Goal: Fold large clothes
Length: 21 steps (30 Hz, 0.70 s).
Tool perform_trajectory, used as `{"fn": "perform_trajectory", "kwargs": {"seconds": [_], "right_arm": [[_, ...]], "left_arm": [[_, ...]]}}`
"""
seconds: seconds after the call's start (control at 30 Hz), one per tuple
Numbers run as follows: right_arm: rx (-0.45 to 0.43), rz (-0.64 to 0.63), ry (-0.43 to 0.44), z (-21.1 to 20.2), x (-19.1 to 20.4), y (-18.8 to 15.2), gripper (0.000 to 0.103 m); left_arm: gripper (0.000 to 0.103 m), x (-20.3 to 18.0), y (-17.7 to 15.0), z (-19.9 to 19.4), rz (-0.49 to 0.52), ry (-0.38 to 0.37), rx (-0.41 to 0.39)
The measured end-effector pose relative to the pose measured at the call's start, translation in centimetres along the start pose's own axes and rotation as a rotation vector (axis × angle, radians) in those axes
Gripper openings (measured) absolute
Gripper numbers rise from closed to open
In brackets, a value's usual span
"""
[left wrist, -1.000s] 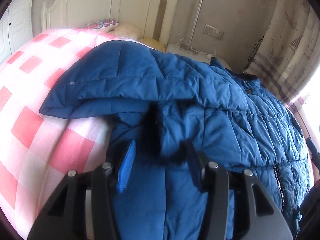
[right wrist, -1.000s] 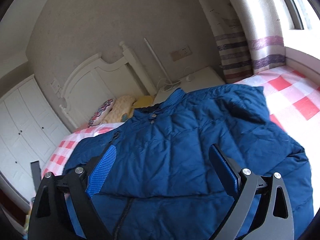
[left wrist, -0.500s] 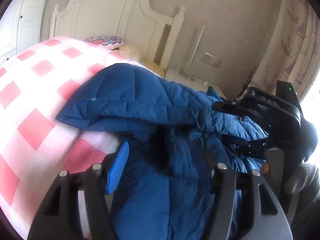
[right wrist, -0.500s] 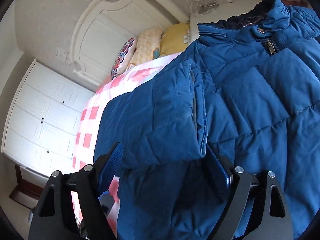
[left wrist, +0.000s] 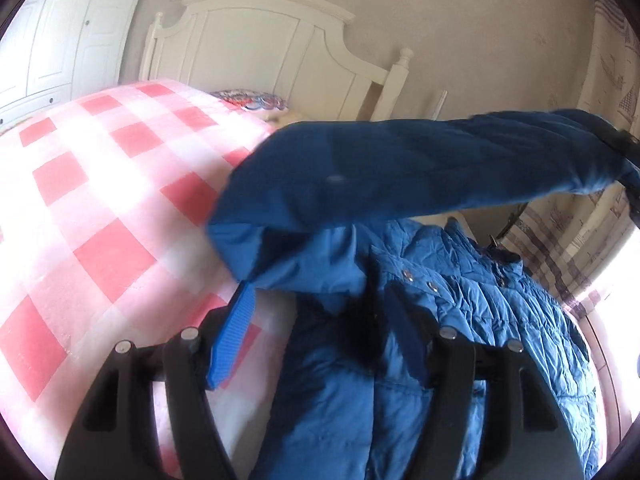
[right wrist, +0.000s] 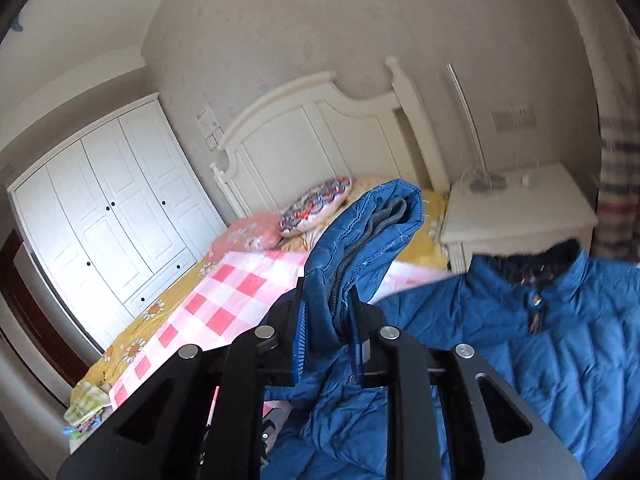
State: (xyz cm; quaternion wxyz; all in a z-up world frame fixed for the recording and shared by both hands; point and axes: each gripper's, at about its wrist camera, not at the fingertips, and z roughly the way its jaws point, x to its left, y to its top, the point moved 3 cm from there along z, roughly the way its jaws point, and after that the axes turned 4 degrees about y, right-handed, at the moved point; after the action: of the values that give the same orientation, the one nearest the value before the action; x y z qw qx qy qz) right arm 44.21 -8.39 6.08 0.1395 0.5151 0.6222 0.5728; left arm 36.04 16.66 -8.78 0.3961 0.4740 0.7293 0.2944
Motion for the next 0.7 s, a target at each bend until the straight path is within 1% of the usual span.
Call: {"fn": "perform_trajectory", "kwargs": {"seconds": [0.07,0.13,0.17,0.23,0.3,0.37,0.4,0.43,0.5,0.57,0.6,0.63,0.67,0.7], "right_arm": [[-0.052,-0.032,-0.034,-3.2,-0.8,1.4,0.021],[-0.086,-0.034,-0.082,-6.7,-3.0,1.6,0.021],[-0.095,-0.023,-0.109,-8.5,-4.5,1.4,0.021],[-0.093,0.006,-0.174,-11.5,-8.0,0.3,0.021],[-0.072,0.056,-0.243,-13.9,-12.2,-1.4,0.021],[-0.028,0.125,-0.299,-15.1,-16.5,-3.8,0.021],[0.014,0.159,-0.314,-15.1,-18.6,-5.2,0.021],[0.053,0.2,-0.325,-14.6,-20.5,-6.8,0.021],[0.097,0.287,-0.333,-14.1,-23.5,-9.9,0.021],[0.112,0.338,-0.315,-13.7,-24.7,-11.5,0.022],[0.115,0.346,-0.329,-13.8,-24.8,-11.8,0.023],[0.115,0.357,-0.352,-14.0,-24.8,-11.7,0.026],[0.115,0.366,-0.398,-14.3,-24.6,-11.5,0.03],[0.089,0.359,-0.463,-15.0,-24.3,-11.1,0.03]], "left_arm": [[0.068,0.8,0.5,-1.3,-0.035,0.005,-0.072],[0.071,1.7,0.9,-2.3,-0.075,0.009,-0.117],[0.073,2.1,1.1,-2.5,-0.091,0.017,-0.126],[0.076,2.4,1.2,-2.0,-0.109,0.014,-0.098],[0.076,2.3,1.2,-1.3,-0.1,0.027,-0.063],[0.076,1.7,1.1,-0.9,-0.076,0.029,-0.044],[0.076,1.4,1.0,-0.8,-0.056,0.035,-0.038],[0.077,1.1,0.9,-0.8,-0.039,0.04,-0.034],[0.08,0.6,0.7,-0.6,-0.007,0.047,-0.027],[0.082,0.2,0.6,-0.5,0.018,0.058,-0.023],[0.083,0.1,0.5,-0.5,0.026,0.063,-0.023],[0.083,0.1,0.4,-0.5,0.03,0.067,-0.024],[0.084,0.0,0.4,-0.5,0.034,0.071,-0.024],[0.085,-0.1,0.5,-0.4,0.036,0.073,-0.024]]}}
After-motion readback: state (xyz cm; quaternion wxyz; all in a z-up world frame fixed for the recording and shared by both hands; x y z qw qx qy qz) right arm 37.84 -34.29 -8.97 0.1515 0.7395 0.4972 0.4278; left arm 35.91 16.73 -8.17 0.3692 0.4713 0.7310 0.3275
